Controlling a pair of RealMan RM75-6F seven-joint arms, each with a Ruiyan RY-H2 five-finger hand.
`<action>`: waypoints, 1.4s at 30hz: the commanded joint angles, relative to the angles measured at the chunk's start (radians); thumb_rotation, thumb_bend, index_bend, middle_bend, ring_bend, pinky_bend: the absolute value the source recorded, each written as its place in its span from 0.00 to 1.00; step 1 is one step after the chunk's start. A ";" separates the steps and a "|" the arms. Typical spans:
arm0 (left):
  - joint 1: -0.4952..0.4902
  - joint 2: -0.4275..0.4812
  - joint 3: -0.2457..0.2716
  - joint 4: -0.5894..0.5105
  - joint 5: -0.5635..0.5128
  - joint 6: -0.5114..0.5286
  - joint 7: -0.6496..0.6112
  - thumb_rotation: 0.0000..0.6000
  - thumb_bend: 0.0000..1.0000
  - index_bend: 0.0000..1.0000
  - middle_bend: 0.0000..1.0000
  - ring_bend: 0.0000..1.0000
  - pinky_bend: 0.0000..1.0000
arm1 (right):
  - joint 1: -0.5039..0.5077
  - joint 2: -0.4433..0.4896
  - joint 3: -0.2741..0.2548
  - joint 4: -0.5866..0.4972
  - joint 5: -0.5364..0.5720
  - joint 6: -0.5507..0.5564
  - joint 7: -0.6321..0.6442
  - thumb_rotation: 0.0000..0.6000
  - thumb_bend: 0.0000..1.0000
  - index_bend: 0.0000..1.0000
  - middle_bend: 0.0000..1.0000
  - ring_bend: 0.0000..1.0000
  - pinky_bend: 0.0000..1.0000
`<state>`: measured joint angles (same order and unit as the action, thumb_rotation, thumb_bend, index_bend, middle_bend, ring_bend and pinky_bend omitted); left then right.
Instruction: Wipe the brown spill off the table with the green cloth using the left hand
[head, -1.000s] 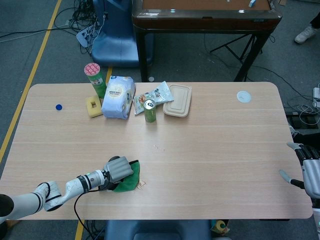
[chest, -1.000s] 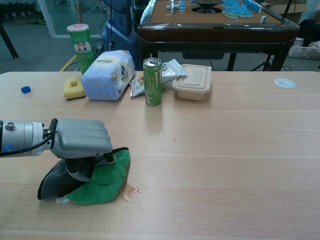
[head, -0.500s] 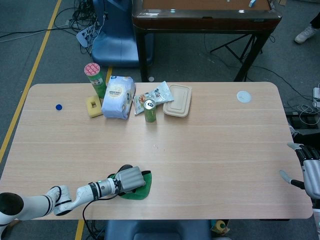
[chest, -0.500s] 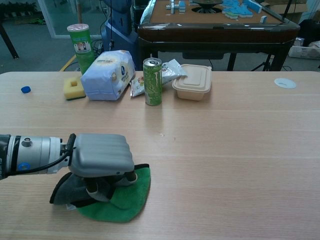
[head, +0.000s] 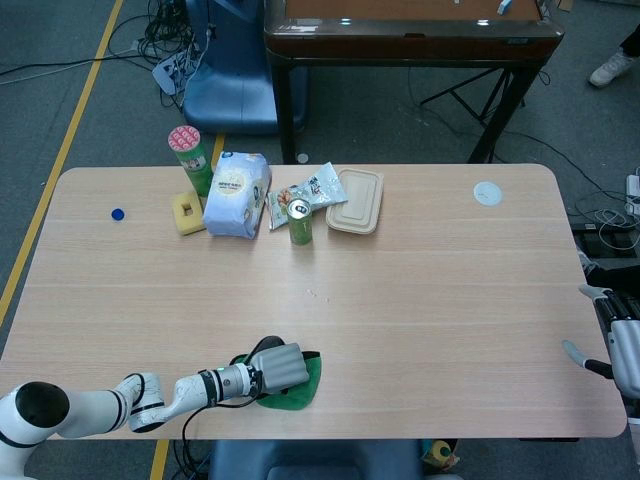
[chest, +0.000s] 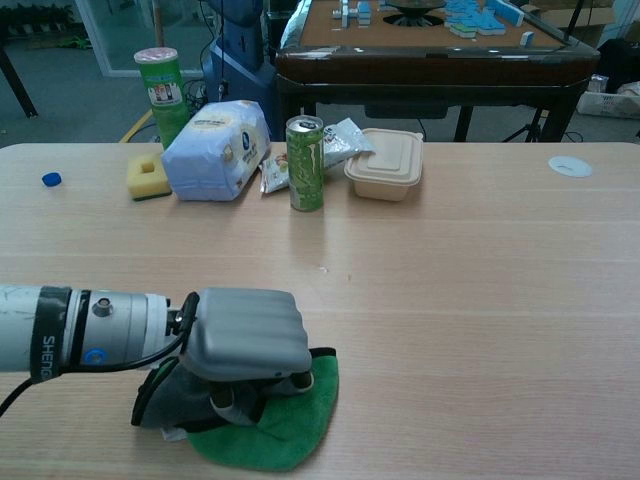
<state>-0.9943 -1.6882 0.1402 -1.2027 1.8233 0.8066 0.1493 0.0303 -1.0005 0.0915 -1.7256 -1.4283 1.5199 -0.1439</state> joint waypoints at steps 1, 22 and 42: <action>0.005 0.017 0.000 0.013 -0.010 -0.001 0.021 1.00 0.25 0.64 0.71 0.70 0.98 | 0.001 0.000 0.002 0.001 0.001 -0.001 0.002 1.00 0.23 0.24 0.28 0.23 0.27; 0.062 0.110 0.019 0.022 -0.058 0.035 0.042 1.00 0.25 0.65 0.71 0.70 0.98 | 0.012 0.002 0.003 -0.008 -0.009 -0.009 -0.006 1.00 0.23 0.24 0.28 0.23 0.27; 0.089 0.122 -0.164 0.162 -0.281 0.048 -0.011 1.00 0.25 0.64 0.71 0.70 0.98 | 0.006 -0.002 0.001 -0.001 -0.013 -0.001 0.002 1.00 0.23 0.24 0.28 0.23 0.27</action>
<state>-0.9114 -1.5627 -0.0114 -1.0576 1.5595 0.8567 0.1509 0.0358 -1.0025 0.0924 -1.7270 -1.4413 1.5189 -0.1418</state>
